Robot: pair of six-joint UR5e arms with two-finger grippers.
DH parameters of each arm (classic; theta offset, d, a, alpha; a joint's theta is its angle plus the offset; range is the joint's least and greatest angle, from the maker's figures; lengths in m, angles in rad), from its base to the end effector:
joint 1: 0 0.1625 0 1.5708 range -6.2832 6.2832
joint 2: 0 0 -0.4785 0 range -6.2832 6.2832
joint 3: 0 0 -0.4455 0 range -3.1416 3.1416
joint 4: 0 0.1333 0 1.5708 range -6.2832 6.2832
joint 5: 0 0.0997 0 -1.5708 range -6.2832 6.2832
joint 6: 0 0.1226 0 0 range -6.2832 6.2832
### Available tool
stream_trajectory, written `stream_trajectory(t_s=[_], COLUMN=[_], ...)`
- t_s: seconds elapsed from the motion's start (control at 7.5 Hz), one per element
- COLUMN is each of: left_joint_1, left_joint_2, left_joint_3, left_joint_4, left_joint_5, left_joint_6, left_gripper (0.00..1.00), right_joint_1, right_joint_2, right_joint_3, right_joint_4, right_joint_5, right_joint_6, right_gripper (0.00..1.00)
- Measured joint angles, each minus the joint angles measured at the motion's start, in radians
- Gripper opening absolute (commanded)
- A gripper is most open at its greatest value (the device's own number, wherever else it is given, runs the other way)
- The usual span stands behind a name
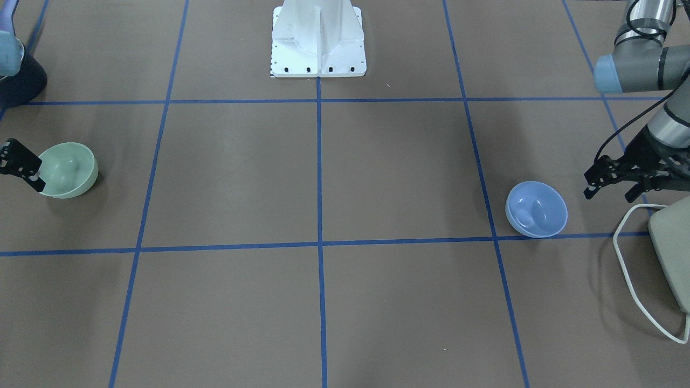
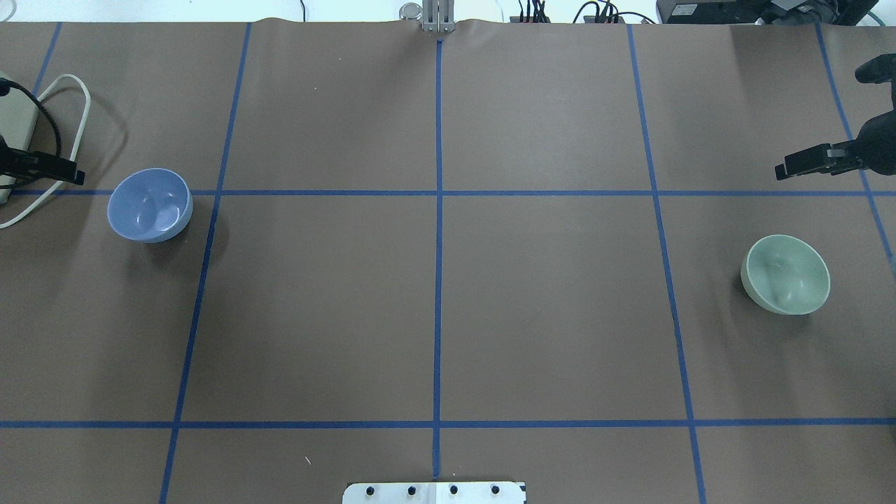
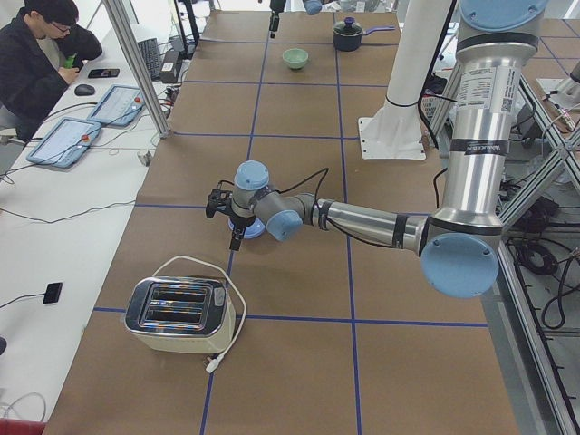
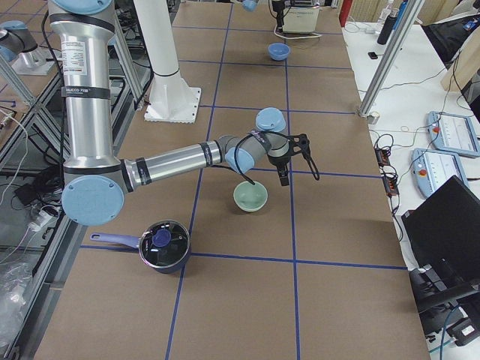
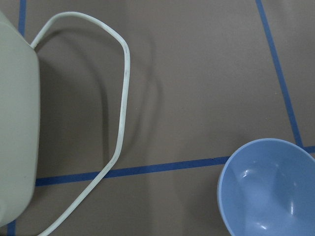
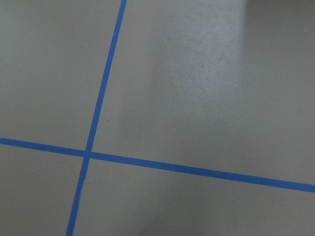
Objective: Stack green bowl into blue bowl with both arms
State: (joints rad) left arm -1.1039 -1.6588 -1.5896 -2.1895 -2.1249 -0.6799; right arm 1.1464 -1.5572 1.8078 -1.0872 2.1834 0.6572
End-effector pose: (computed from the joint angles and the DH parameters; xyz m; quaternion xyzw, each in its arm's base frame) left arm 0.2216 -0.5924 0.6035 0.1480 0.4000 0.0009 0.9045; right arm -0.1813 -0.5538 0.5381 0.1485 -0.4175 -0.0041 0.8965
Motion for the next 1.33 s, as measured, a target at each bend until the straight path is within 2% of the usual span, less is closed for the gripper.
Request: stream_trajectory(t_s=[0.27,0.53,0.67,0.8,1.07,1.33], left_joint_1=[0.051,0.095,0.109,0.117,0.121,0.122], left_joint_2=[-0.033,-0.046,-0.046,-0.047,-0.048,-0.052], left_joint_3=[0.051,0.067,0.073,0.08,0.082,0.036], left_joint_4=[-0.043,-0.051,-0.051,-0.052,-0.053,-0.037], left_joint_5=[0.017,0.04,0.053,0.059,0.06,0.043], left_joint_6=[-0.007,-0.006,-0.006,-0.004,0.0,-0.002], left_gripper=[0.65,0.32,0.11,0.0,0.0,0.0], right_joint_1=[-0.003,-0.004,-0.004,-0.004,-0.004,-0.004], right_joint_2=[0.0,0.001,0.0,0.0,0.0,0.0], right_joint_3=[0.001,0.001,0.001,-0.001,-0.002,-0.002], right_joint_4=[0.001,0.001,0.001,0.001,0.001,0.001], right_joint_5=[-0.003,-0.004,-0.004,-0.004,-0.004,-0.004], right_joint_6=[0.004,0.004,0.004,0.004,0.004,0.004], right_gripper=[1.0,1.0,1.0,1.0,1.0,1.0])
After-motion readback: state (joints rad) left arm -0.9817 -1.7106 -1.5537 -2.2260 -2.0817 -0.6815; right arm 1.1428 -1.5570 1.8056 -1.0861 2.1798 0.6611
